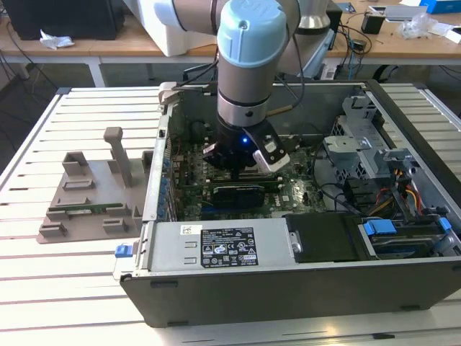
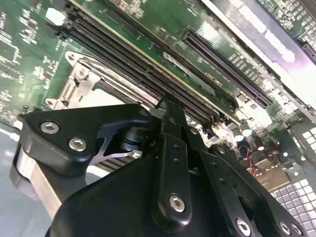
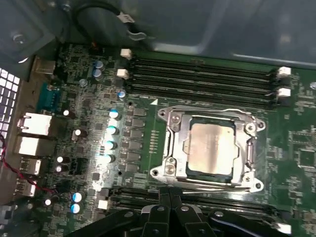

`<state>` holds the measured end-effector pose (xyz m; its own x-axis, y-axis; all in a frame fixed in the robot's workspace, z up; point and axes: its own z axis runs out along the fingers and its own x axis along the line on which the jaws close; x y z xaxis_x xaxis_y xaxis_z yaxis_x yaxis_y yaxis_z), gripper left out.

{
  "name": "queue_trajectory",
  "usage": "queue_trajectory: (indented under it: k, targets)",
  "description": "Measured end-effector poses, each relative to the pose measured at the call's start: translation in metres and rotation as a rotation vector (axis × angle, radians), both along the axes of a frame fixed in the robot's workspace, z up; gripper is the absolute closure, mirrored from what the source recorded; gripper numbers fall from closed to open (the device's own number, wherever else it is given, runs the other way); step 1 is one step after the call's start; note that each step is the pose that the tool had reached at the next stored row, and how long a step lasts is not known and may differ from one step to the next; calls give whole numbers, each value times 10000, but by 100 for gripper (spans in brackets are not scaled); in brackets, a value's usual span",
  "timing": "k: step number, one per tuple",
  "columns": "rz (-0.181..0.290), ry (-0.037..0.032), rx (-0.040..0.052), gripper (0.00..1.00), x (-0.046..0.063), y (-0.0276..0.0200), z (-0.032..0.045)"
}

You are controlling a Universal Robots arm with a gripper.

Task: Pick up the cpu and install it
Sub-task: 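Install the second cpu locking lever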

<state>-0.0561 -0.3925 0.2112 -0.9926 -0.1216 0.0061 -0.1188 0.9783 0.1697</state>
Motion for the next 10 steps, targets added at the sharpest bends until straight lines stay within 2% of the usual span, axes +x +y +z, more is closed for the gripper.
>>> queue_trajectory:
  k: [3, 6, 7, 9, 10]
  targets:
    - [27, -1, 3, 89, -72, 10, -25]
    - [28, 0, 6, 89, -102, 49, -49]
    - [28, 1, 4, 89, -105, 70, -58]
    - [32, -1, 8, 89, -107, 151, -95]
    - [34, 0, 21, 89, -107, 175, -115]
